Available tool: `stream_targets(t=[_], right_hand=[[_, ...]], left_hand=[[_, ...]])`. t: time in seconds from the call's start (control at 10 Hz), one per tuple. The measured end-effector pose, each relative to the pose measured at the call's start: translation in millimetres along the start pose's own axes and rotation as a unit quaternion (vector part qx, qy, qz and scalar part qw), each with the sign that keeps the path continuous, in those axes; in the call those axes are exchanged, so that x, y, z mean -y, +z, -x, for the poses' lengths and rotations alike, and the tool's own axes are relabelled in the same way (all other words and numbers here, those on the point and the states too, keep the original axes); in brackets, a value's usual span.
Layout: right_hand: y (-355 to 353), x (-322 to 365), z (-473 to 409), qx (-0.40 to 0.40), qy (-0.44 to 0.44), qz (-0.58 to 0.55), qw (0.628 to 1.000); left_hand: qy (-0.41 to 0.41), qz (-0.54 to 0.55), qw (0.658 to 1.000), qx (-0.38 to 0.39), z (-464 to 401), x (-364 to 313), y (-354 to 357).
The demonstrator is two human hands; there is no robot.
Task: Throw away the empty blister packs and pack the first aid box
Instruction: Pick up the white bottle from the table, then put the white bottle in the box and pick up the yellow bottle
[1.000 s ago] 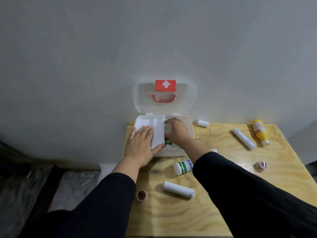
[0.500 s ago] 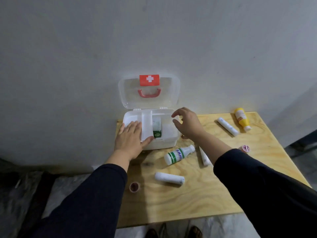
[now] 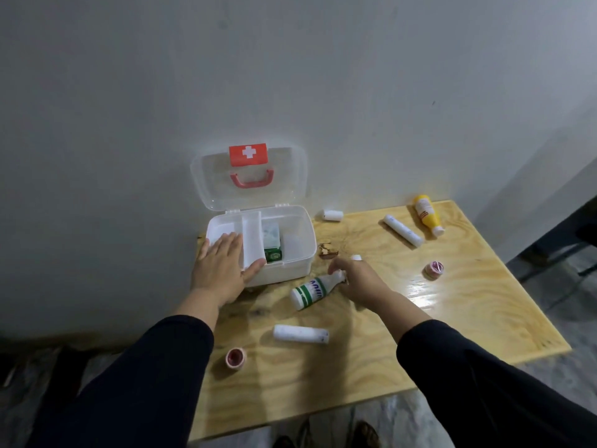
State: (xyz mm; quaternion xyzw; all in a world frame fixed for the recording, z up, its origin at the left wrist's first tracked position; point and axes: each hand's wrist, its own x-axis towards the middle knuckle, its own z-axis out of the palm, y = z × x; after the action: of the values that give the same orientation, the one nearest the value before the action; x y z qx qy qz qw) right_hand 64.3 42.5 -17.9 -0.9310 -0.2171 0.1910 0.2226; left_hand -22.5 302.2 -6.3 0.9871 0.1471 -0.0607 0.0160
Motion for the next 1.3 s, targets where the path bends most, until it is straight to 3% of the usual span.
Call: stream_targets(t=[0.3,0.5,1.0,1.3], right_hand=[[-27.0,-2.8,2.1,-0.023,-0.015,-0.056,0.998],[-52.1,12.0,-1.0,-0.079,-0.024,-0.133,0.988],[-129.5,61.9,-24.5,-0.206,-0.075,-0.08,0.972],[-99.2,106.5,-53.9,-0.206,-0.107,-0.101,0.968]], left_hand=[[-0.001,0.002,1.0,0.006,1.1,0.3,0.0],[0.004,0.003,1.0,0.005,1.6,0.5,0.7],[0.005,0.012,1.0,0.005,2.8,-2.2,-4.8],[0.011,0.009,1.0,0.011,2.7,-3.1,-9.6]])
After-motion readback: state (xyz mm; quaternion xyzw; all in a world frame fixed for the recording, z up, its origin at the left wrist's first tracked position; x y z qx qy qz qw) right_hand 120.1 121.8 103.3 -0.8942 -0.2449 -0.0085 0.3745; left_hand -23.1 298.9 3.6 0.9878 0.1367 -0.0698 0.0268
